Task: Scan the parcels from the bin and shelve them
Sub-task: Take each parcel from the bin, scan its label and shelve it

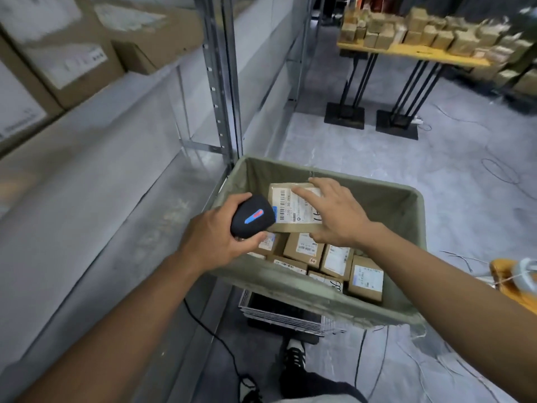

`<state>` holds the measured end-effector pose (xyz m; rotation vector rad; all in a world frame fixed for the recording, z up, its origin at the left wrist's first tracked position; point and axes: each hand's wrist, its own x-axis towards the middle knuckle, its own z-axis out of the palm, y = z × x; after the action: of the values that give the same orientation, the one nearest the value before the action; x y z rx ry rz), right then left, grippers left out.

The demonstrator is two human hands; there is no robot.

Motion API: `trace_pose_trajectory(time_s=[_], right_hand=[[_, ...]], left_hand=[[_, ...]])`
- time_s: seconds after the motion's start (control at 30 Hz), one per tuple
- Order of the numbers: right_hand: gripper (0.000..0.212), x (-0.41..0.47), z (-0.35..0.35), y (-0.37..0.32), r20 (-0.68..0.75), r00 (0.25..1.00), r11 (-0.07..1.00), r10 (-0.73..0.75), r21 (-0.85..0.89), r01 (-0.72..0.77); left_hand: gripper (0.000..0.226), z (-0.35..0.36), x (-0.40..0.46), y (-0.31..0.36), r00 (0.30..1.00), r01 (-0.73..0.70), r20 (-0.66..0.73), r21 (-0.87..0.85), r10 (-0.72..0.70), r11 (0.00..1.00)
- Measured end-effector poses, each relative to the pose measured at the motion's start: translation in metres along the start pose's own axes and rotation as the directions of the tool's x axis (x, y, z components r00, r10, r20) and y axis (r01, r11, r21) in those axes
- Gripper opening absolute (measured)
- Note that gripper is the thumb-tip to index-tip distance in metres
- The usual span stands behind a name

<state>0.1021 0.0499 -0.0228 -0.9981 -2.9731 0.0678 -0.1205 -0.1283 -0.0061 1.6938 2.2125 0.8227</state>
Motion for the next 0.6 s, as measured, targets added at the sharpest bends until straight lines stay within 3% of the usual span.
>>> trace_pose_trajectory(time_s=[0.33, 0.6], right_hand=[[0.109, 0.003, -0.014, -0.036, 0.023, 0.987, 0.987, -0.157, -0.028, 0.157], [0.105, 0.022, -0.023, -0.027, 0.035, 0.961, 0.961, -0.276, 0.010, 0.275]], left_hand=[[0.078, -0.035, -0.038, -0.009, 0.998, -0.051, 0.035, 0.128, 0.047, 0.990], [0.084, -0.049, -0.058, 0.001, 1.000, 0.014, 0.005, 0.231, -0.016, 0.973]])
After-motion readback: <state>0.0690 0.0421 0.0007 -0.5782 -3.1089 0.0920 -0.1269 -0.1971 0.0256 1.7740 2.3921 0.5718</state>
